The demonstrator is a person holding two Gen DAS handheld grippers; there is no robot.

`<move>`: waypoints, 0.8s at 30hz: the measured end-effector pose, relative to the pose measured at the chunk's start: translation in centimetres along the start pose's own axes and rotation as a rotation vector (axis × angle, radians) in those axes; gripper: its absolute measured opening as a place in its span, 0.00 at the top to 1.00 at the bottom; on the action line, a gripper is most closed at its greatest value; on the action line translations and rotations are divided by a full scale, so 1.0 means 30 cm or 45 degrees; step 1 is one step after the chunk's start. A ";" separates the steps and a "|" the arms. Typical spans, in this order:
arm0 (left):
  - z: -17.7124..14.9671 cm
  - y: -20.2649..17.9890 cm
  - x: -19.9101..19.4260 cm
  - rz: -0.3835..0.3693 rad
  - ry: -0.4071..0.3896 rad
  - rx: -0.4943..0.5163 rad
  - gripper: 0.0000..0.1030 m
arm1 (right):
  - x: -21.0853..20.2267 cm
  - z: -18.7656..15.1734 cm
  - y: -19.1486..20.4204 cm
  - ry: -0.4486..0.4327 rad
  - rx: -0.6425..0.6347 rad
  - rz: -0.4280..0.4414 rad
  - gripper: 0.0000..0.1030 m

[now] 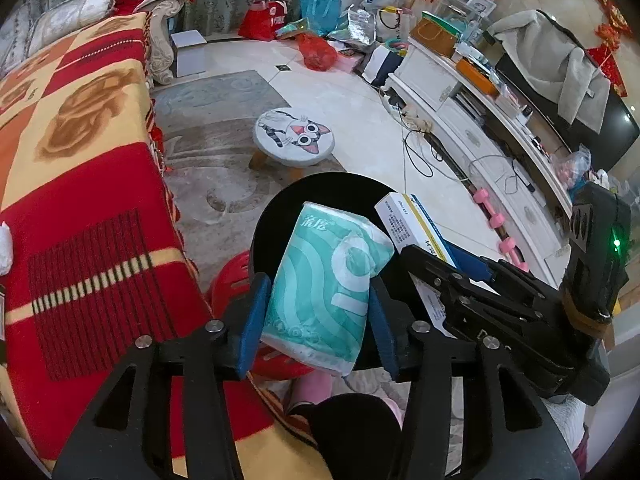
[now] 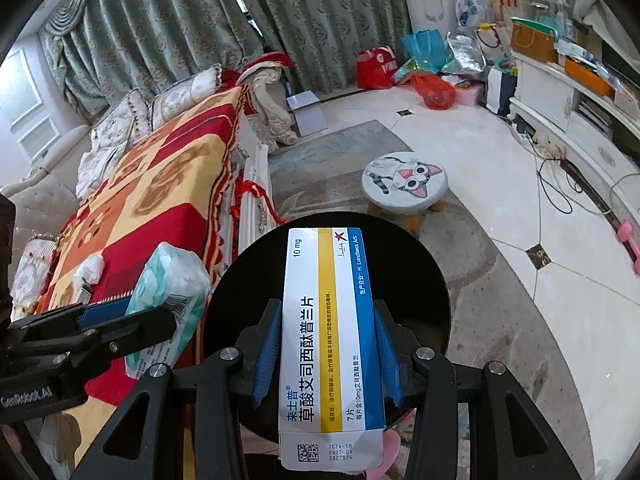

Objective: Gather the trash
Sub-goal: 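Open the left gripper over the bin while the right gripper releases the medicine box, then move both open grippers back over the remaining trash on the bedspread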

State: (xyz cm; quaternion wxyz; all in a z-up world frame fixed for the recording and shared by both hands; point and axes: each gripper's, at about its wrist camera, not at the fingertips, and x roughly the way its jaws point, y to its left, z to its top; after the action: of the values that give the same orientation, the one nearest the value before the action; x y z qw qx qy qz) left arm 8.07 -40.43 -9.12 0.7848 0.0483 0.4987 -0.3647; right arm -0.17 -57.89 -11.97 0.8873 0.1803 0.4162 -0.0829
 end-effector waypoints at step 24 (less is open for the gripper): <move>-0.080 0.070 -0.157 0.145 -0.085 -0.014 0.39 | -0.034 -0.040 0.122 0.020 -0.046 0.031 0.40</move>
State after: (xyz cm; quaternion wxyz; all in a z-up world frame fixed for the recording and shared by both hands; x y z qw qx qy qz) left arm 6.46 -35.36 -7.07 0.8207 0.0599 0.4708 -0.3182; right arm -0.59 -54.05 -10.96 0.8880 0.1702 0.4225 -0.0631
